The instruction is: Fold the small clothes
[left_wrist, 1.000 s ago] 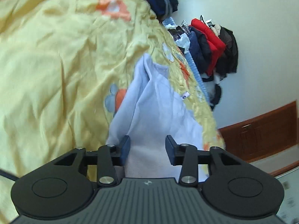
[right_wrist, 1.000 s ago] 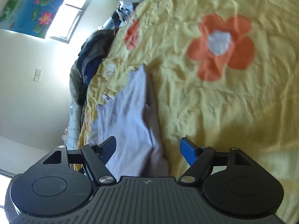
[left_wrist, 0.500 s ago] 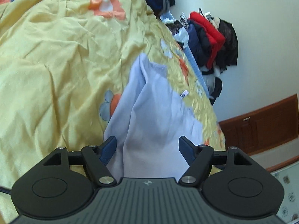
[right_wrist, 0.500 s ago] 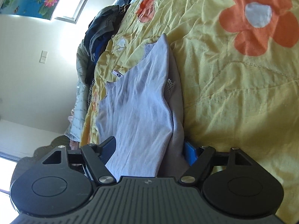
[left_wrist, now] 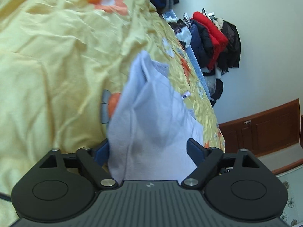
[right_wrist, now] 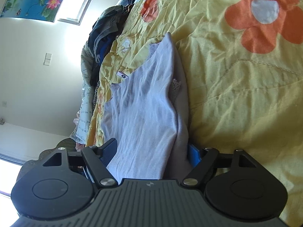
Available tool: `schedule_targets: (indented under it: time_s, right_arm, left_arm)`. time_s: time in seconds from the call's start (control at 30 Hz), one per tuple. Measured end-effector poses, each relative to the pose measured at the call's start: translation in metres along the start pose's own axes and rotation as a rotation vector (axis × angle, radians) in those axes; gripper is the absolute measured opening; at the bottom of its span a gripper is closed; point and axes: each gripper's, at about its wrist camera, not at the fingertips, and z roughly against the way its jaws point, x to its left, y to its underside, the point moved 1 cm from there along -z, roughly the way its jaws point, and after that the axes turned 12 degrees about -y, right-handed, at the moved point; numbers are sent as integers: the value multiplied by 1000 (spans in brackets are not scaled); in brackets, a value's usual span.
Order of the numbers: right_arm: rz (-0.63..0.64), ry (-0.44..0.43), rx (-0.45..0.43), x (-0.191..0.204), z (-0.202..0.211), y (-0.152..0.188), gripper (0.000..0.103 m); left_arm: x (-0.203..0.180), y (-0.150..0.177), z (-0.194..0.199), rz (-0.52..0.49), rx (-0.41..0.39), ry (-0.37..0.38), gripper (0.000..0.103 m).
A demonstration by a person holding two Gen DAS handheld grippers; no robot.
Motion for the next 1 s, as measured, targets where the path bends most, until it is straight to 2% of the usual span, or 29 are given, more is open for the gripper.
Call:
schedule_targets:
  time_s: [0.1,0.13,0.17,0.2,0.27,0.3,0.33,0.37,0.4,0.43,0.57,0.77,0.83,1.0]
  right_arm:
    - [26,-13,12,6,-3,0,71]
    - [26,-12,15,5,-3,1,68]
    - [28,-4,20,5,-4,1,65]
    - [28,11,24,3,-5,2,59]
    - [32,22,30,-2,-6,5,50]
    - [35,30,33,-3,-7,6,53]
    - [33,36,38,-4,-8,7,48]
    - [31,38,39,-4,-9,8,47]
    - [32,38,38,-5,-10,9,31]
    - [33,56,47,-5,-12,9,22]
    - [63,81,52,4,-14,10,21]
    - [102,42,50,36,5,16,20]
    - [110,36,63,44,16,27,20]
    - [90,-4,76,50,52,76,20]
  left_arm:
    - [-7,-1,-3,-12,28,6,85]
    - [-10,-1,-3,-33,30,-4,68]
    - [-12,0,-3,-57,37,-31,47]
    - [-15,2,-4,-81,46,-63,41]
    - [-17,8,-8,-111,54,-97,36]
    - [-18,9,-8,-118,53,-96,36]
    - [-19,11,-8,-119,51,-97,36]
    - [-20,12,-8,-120,42,-105,29]
    - [-22,13,-10,-128,36,-126,17]
    - [-22,14,-12,-132,40,-154,10]
    - [-34,15,-9,-159,40,-204,9]
    - [-50,24,29,-166,41,-152,9]
    - [-55,38,46,-197,48,-137,9]
    - [-43,87,75,-194,99,-119,9]
